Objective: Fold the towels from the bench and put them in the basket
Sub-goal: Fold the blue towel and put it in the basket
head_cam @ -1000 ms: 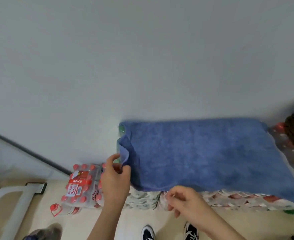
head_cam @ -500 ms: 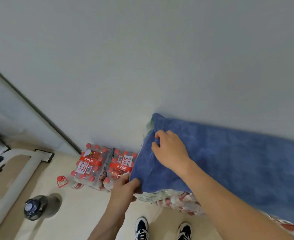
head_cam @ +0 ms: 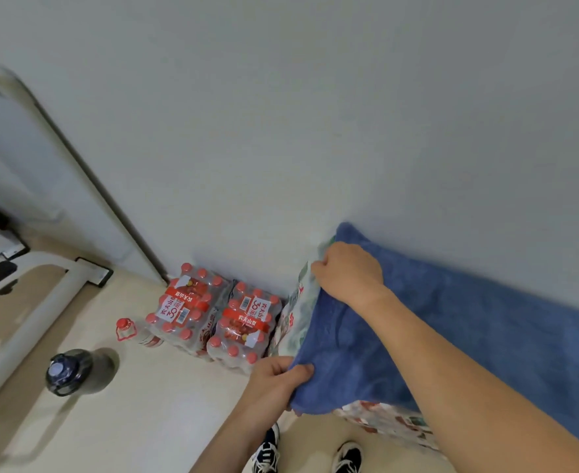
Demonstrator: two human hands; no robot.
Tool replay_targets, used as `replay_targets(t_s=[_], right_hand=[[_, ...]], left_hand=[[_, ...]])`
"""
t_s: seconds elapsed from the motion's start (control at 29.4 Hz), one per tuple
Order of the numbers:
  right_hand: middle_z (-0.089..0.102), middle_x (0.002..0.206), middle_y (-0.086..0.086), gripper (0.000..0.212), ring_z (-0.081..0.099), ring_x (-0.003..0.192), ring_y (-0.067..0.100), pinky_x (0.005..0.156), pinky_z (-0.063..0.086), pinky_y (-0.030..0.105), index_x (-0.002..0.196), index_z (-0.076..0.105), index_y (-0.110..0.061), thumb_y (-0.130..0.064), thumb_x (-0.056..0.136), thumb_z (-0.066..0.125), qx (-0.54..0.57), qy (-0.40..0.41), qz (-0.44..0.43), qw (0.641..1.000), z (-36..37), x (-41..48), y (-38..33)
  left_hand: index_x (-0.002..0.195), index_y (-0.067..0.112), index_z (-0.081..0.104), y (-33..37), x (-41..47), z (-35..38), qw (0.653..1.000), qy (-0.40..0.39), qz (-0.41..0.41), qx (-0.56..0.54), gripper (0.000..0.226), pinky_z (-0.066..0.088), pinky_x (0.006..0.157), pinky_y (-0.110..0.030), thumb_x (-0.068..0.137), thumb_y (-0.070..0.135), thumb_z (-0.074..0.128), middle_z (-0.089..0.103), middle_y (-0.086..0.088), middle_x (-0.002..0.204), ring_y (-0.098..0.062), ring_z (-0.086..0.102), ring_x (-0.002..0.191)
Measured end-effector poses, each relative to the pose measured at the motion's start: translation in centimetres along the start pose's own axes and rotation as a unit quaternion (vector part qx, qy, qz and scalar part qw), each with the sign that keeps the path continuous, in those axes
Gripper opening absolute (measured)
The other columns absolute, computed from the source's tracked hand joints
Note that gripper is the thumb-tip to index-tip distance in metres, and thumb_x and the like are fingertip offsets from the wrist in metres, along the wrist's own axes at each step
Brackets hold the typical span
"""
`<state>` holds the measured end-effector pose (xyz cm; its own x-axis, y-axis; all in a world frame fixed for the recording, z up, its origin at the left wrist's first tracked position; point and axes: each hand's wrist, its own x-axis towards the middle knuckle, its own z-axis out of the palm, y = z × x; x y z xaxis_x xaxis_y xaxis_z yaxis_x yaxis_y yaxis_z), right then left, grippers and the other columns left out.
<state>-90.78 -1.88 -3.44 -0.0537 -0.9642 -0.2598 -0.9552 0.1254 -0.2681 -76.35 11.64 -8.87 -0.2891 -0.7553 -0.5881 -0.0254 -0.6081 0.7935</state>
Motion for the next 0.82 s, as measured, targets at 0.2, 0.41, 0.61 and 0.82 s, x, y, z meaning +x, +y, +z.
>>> replay_targets(t_s=[0.2, 0.41, 0.61, 0.82], right_hand=[[0.04, 0.043, -0.009, 0.028, 0.034, 0.043, 0.006, 0.049, 0.032, 0.025, 0.058, 0.056, -0.003, -0.014, 0.084, 0.059, 0.303, 0.014, 0.009, 0.953, 1.4, -0.7, -0.2], [0.055, 0.078, -0.004, 0.03, 0.052, 0.066, 0.016, 0.053, 0.037, 0.03, 0.074, 0.052, -0.022, -0.049, 0.087, 0.053, 0.006, 0.004, -0.014, 1.0, 2.2, -1.2, -0.5], [0.061, 0.078, 0.001, 0.025, 0.058, 0.07, 0.021, 0.05, 0.033, 0.027, 0.077, 0.056, -0.019, -0.036, 0.092, 0.045, -0.043, -0.006, 0.018, 0.999, 2.3, -1.8, -1.3], [0.06, 0.075, -0.006, 0.047, 0.056, 0.07, 0.013, 0.06, 0.043, 0.029, 0.079, 0.048, -0.024, -0.071, 0.08, 0.047, 0.045, -0.105, 0.029, 0.993, 0.0, -6.2, -0.5]], left_hand=[[0.056, 0.013, 0.042, 0.9, 0.2, -1.2, 0.995, -0.056, 0.019, 0.075, 0.029, 0.024, 0.051, -0.018, 0.078, 0.023, 0.059, 0.032, 0.001, 0.055, -0.009, 0.03, 0.051], [0.067, 0.004, 0.055, 1.1, 0.7, -1.1, 0.992, -0.071, 0.033, 0.104, 0.023, 0.036, 0.057, -0.021, 0.079, 0.022, 0.064, 0.049, -0.005, 0.061, -0.011, 0.046, 0.06], [0.095, 0.003, 0.06, 1.4, 0.5, -0.6, 0.997, -0.022, 0.053, 0.046, 0.024, 0.048, 0.065, -0.035, 0.073, 0.011, 0.067, 0.062, -0.031, 0.082, -0.024, 0.059, 0.069], [0.106, 0.012, 0.054, 3.8, -0.4, 1.0, 0.988, -0.103, 0.099, 0.061, 0.029, 0.043, 0.046, -0.026, 0.08, 0.002, 0.063, 0.058, -0.012, 0.059, -0.019, 0.053, 0.046]])
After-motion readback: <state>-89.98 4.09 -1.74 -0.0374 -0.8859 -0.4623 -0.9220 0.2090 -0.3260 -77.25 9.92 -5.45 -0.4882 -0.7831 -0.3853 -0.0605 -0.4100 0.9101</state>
